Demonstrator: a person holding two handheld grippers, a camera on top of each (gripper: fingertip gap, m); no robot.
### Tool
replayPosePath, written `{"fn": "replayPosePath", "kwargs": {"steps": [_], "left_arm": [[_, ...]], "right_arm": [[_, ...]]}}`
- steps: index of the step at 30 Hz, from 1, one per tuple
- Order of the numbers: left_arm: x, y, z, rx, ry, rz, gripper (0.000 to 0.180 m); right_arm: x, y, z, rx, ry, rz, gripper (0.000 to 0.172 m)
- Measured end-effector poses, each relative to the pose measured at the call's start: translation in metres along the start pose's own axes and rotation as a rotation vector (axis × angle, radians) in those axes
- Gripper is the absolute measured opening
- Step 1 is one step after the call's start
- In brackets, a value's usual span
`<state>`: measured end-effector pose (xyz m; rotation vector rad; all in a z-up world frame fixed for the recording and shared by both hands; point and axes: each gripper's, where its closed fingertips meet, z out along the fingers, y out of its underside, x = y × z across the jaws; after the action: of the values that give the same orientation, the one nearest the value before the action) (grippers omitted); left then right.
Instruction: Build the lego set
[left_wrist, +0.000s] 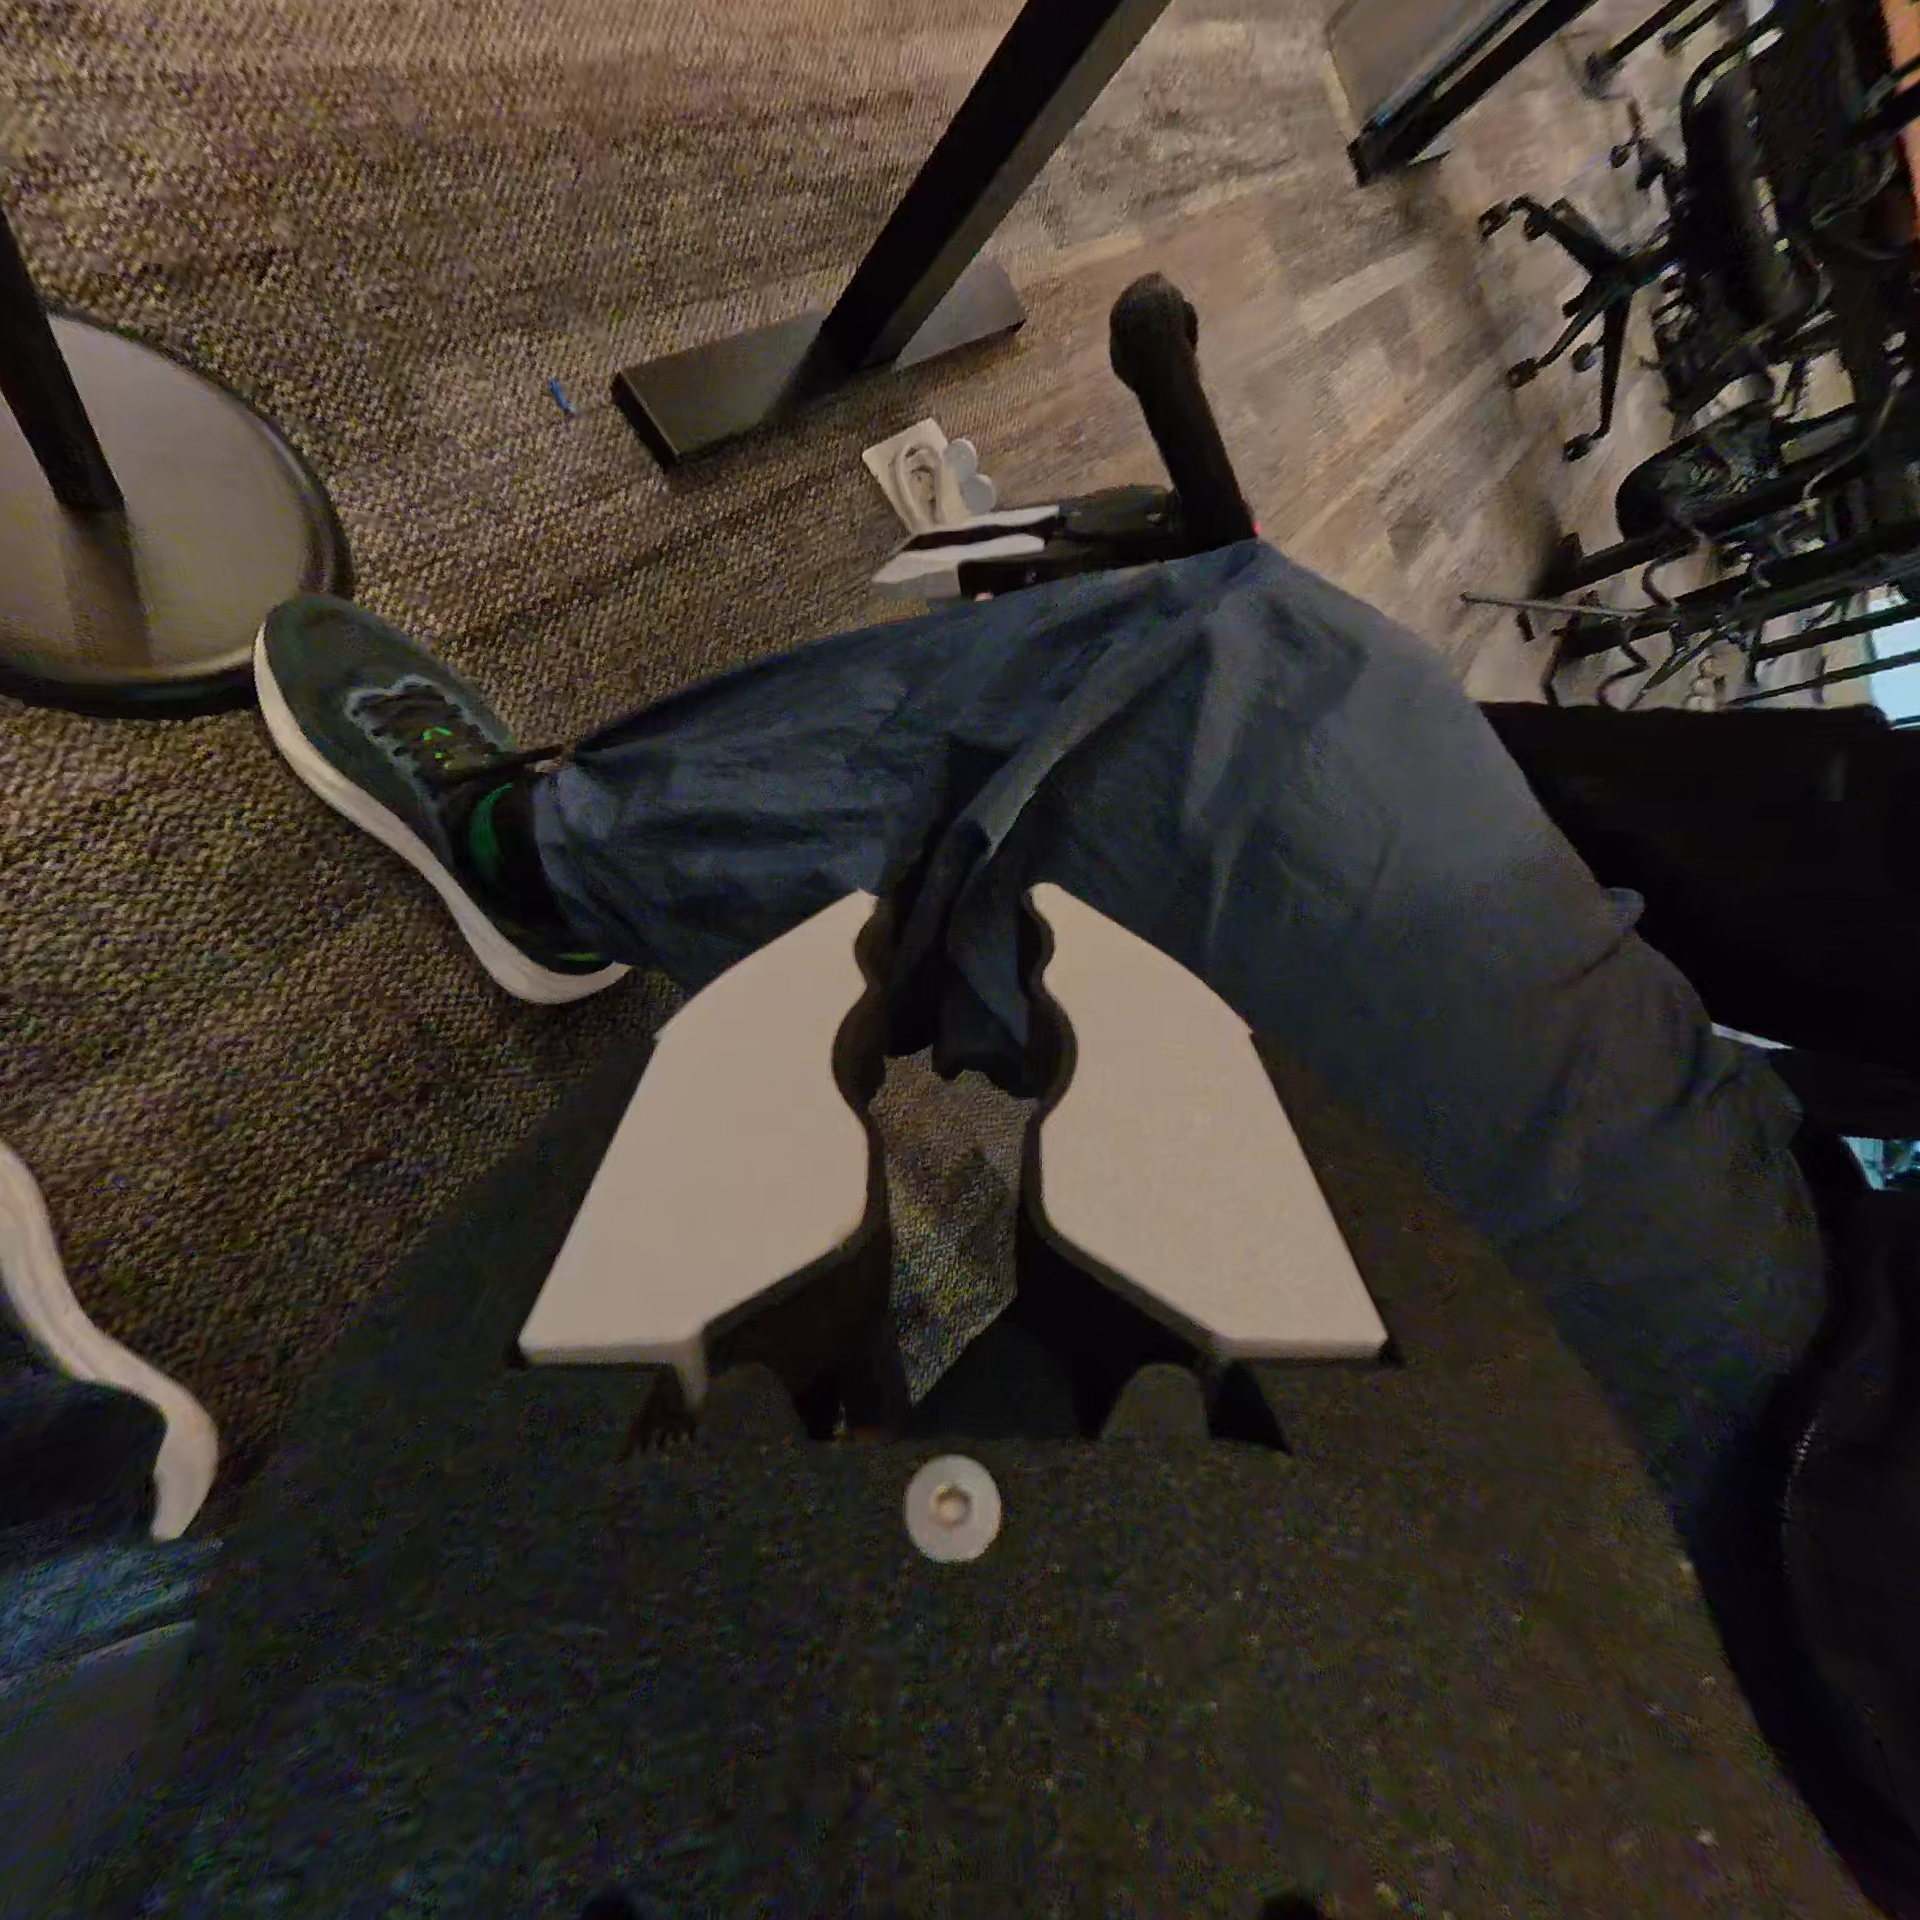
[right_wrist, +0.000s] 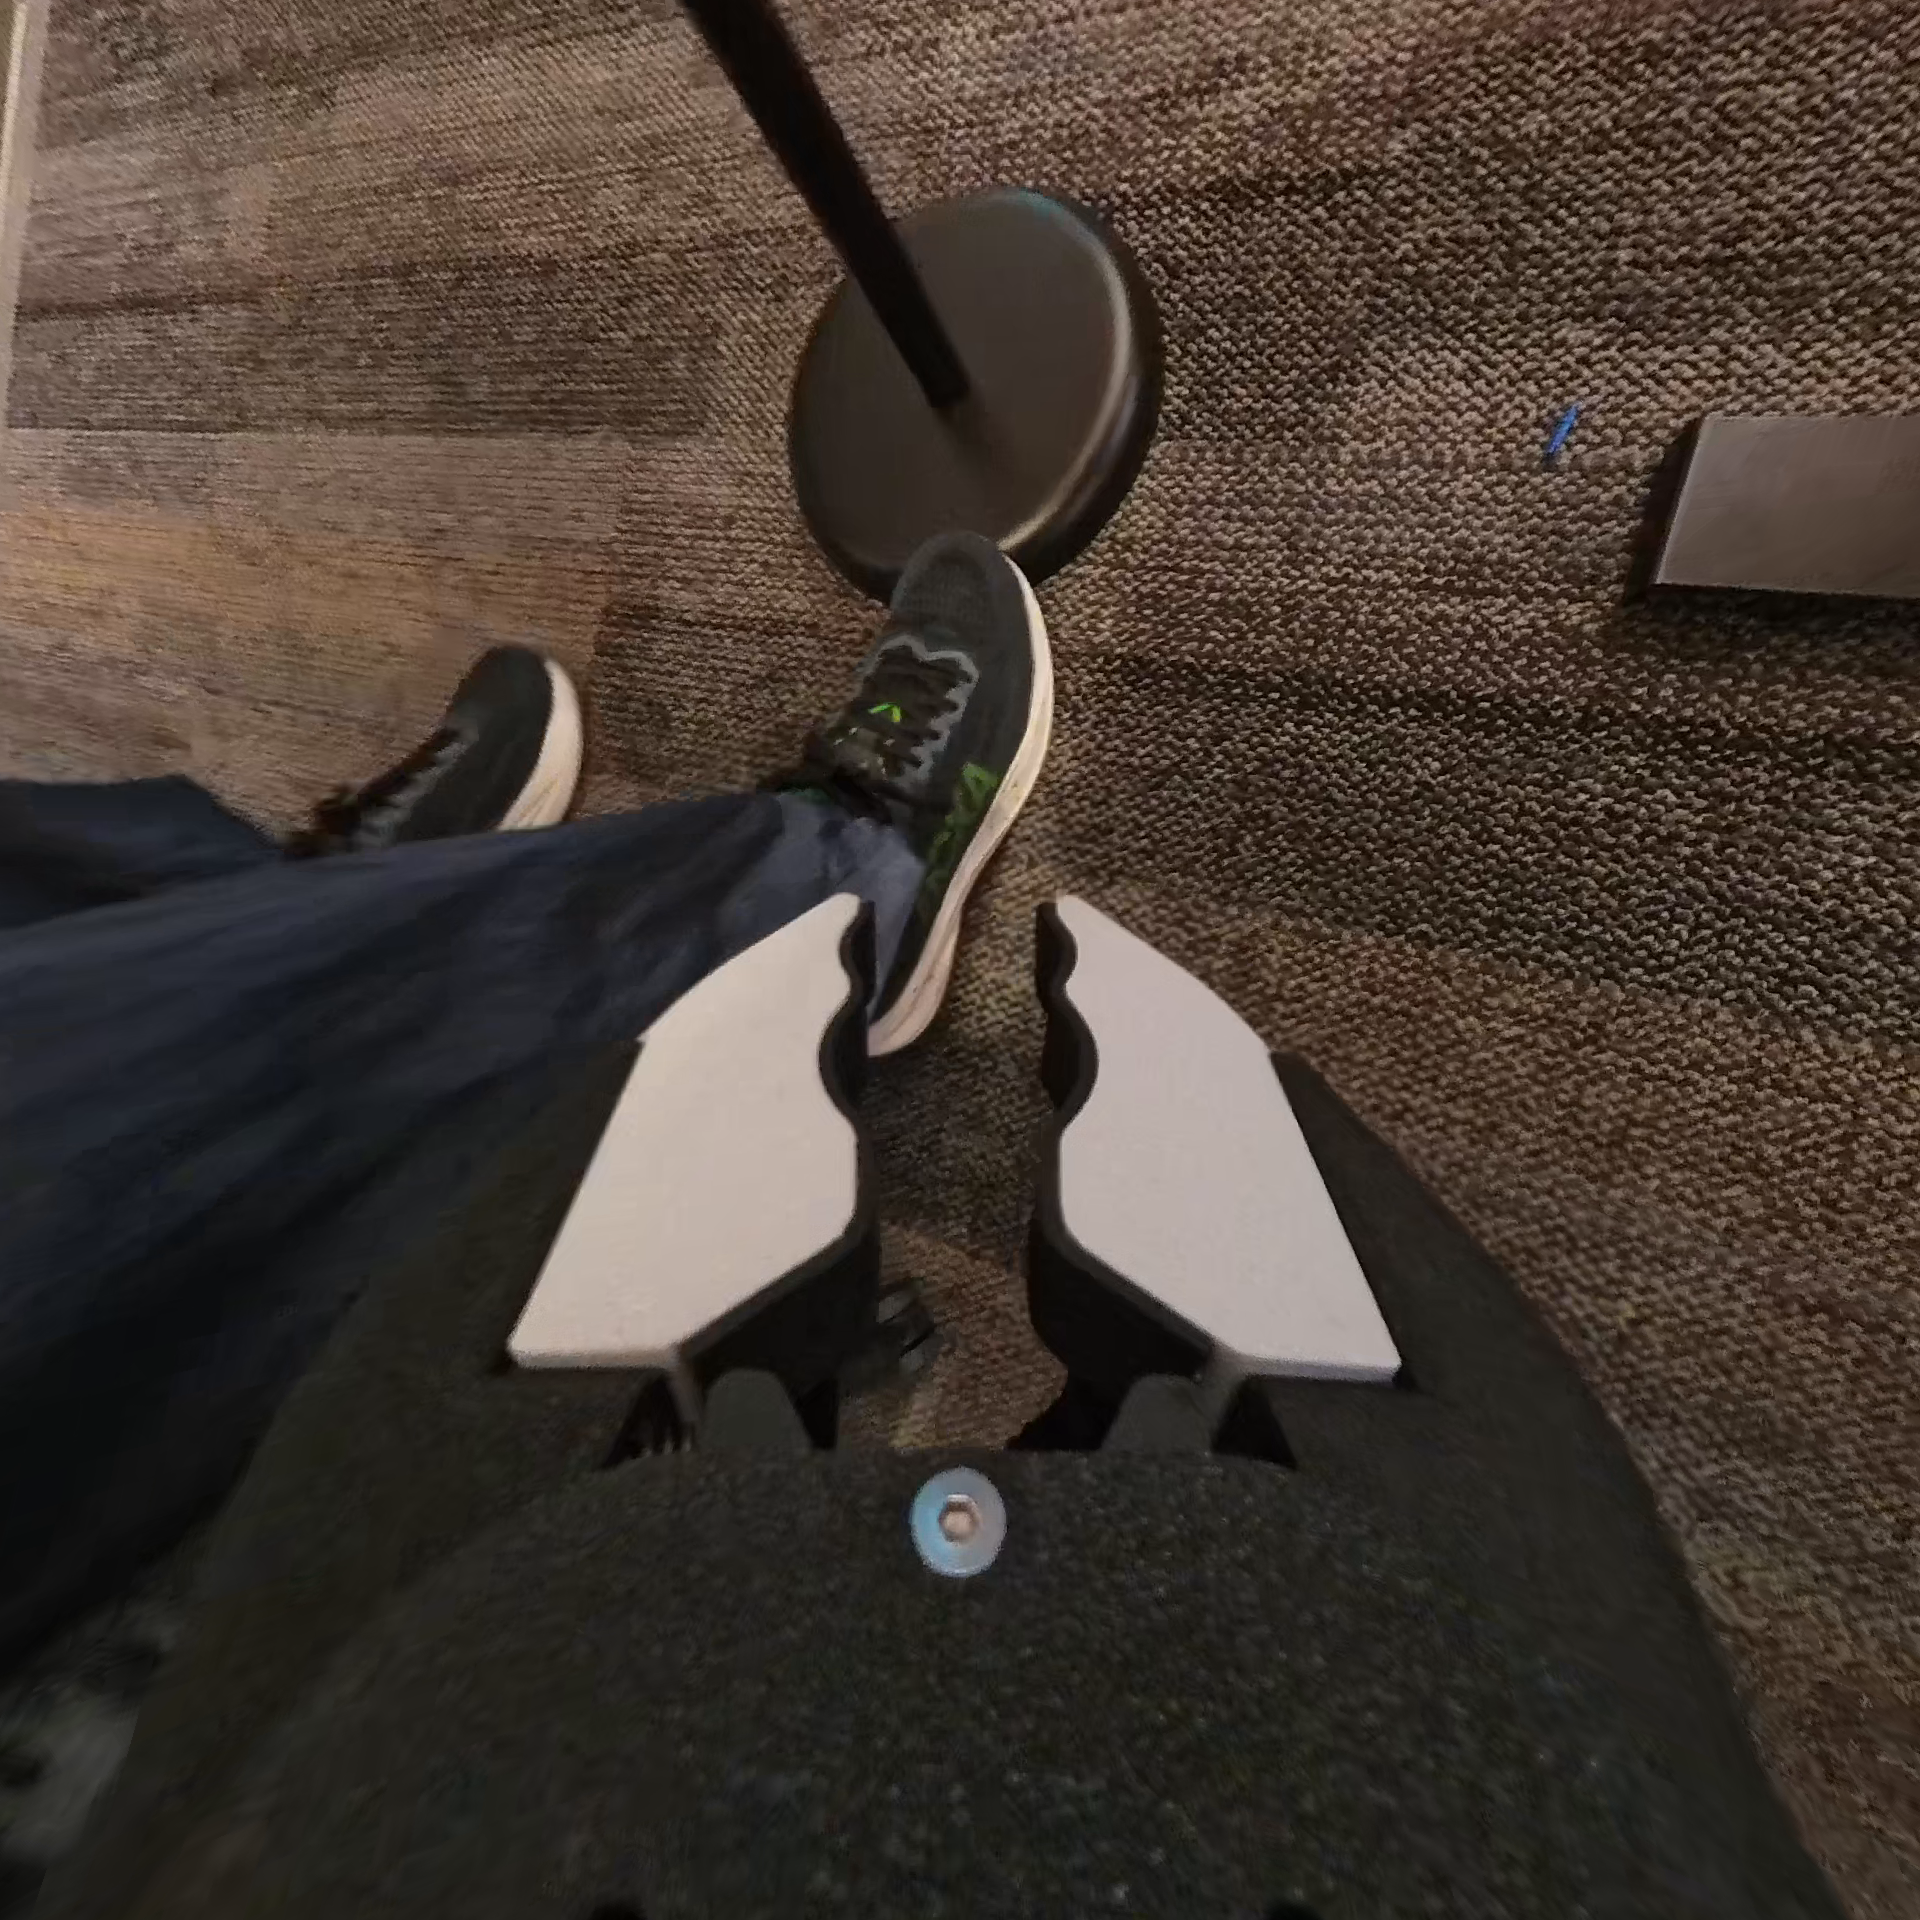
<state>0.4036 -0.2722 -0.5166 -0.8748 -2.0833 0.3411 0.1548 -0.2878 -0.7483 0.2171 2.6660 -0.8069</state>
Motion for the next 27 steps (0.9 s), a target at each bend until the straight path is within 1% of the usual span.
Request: {"fn": "replayPosePath", "kwargs": {"steps": [1, 4, 5, 7, 9, 11, 13, 16, 18, 21, 23, 25, 27], "left_arm": [[0.001, -0.003, -0.001, -0.001, -0.008, -0.001, 0.023], [-0.001, -0.012, 0.002, 0.054, 0.004, 0.008, 0.022], [-0.006, -0.01, 0.005, 0.074, 0.012, 0.001, 0.022], [-0.022, -0.002, 0.009, 0.087, 0.051, -0.073, 0.022], [-0.047, 0.01, 0.003, 0.108, 0.043, -0.143, 0.022], [-0.077, 0.029, -0.011, 0.115, -0.006, -0.21, 0.022], [-0.107, 0.046, -0.034, 0.119, -0.083, -0.307, 0.022], [-0.147, 0.063, -0.07, 0.179, -0.202, -0.409, 0.021], [-0.167, 0.076, -0.088, 0.198, -0.255, -0.487, 0.021], [-0.178, 0.078, -0.1, 0.302, -0.245, -0.612, 0.021], [-0.177, 0.075, -0.099, 0.367, -0.24, -0.651, 0.02], [-0.177, 0.08, -0.092, 0.387, -0.266, -0.665, 0.02], [-0.174, 0.081, -0.079, 0.379, -0.245, -0.711, 0.019]], "right_arm": [[0.008, 0.0, 0.01, -0.001, 0.007, 0.0, 0.029], [0.035, 0.001, 0.044, -0.018, 0.037, 0.024, 0.03], [0.045, 0.001, 0.057, -0.023, 0.052, 0.032, 0.03], [0.067, -0.002, 0.083, -0.03, 0.083, 0.05, 0.03], [0.091, -0.007, 0.112, -0.039, 0.121, 0.067, 0.03], [0.117, -0.013, 0.141, -0.053, 0.166, 0.069, 0.03], [0.141, -0.02, 0.17, -0.08, 0.205, 0.062, 0.03], [0.174, -0.033, 0.212, -0.13, 0.278, 0.038, 0.029], [0.192, -0.039, 0.236, -0.172, 0.338, -0.009, 0.029], [0.215, -0.047, 0.265, -0.217, 0.399, -0.069, 0.029], [0.23, -0.052, 0.281, -0.24, 0.426, -0.105, 0.029], [0.246, -0.057, 0.292, -0.259, 0.447, -0.136, 0.029], [0.261, -0.063, 0.301, -0.255, 0.458, -0.146, 0.028]]}}
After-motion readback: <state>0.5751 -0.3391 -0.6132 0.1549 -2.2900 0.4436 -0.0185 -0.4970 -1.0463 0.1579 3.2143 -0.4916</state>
